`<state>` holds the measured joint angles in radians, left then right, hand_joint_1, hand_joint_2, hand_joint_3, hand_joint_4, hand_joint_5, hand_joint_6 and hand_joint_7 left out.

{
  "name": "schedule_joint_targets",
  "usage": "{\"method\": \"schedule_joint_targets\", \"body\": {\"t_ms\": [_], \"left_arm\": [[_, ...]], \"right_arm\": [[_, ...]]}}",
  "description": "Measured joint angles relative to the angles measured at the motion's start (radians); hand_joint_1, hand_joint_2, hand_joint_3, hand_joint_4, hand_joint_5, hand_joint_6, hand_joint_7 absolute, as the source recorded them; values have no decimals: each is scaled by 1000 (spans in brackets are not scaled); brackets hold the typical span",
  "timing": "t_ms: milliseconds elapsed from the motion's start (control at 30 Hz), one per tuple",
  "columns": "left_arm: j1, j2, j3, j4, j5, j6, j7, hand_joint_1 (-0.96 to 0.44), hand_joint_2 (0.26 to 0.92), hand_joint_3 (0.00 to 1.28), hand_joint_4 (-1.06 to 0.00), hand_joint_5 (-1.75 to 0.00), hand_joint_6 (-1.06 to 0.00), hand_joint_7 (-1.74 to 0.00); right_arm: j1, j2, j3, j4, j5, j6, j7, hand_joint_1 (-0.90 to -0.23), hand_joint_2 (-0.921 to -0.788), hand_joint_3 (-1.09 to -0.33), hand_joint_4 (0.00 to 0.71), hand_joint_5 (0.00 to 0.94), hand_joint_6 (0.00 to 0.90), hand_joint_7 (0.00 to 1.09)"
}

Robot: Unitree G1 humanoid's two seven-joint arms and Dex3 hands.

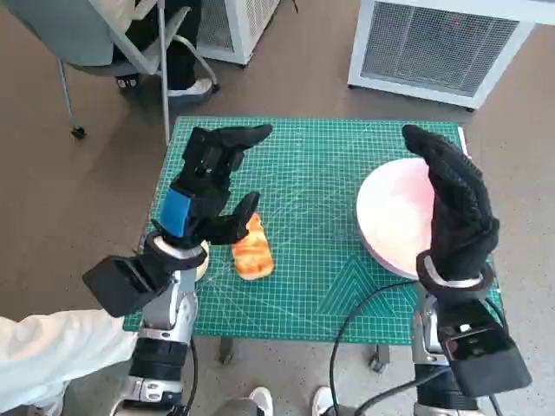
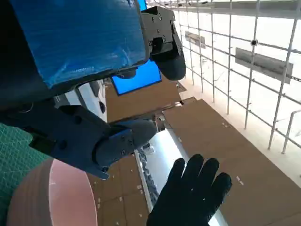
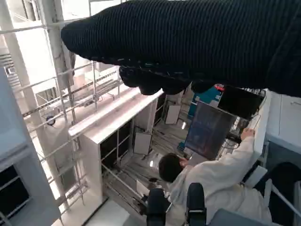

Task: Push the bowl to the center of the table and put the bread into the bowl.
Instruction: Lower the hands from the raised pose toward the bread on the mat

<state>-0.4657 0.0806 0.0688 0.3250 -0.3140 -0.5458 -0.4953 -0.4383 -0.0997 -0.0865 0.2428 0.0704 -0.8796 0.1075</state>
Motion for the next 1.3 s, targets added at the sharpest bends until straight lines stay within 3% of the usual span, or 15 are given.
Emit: {"method": "schedule_joint_targets", "body": {"t_ms": [967, 1100, 1300], "left_arm": [[-1, -5, 4, 0, 35, -35, 33, -268, 696, 802, 1, -744, 1, -1005], [-1, -6, 4, 0, 36, -39, 34, -265, 696, 803, 1, -746, 1, -1006], [-1, -6, 6, 0, 35, -39, 35, -264, 695, 805, 1, -746, 1, -1005]], "right_arm": [[26, -12, -6, -6, 3, 9, 0, -356, -921, -537, 378, 20, 33, 861], [27, -29, -22, 6, 13, 0, 6, -360, -921, -531, 381, 19, 47, 836], [29, -69, -58, 51, 51, -21, 21, -363, -921, -526, 383, 18, 59, 816]]}}
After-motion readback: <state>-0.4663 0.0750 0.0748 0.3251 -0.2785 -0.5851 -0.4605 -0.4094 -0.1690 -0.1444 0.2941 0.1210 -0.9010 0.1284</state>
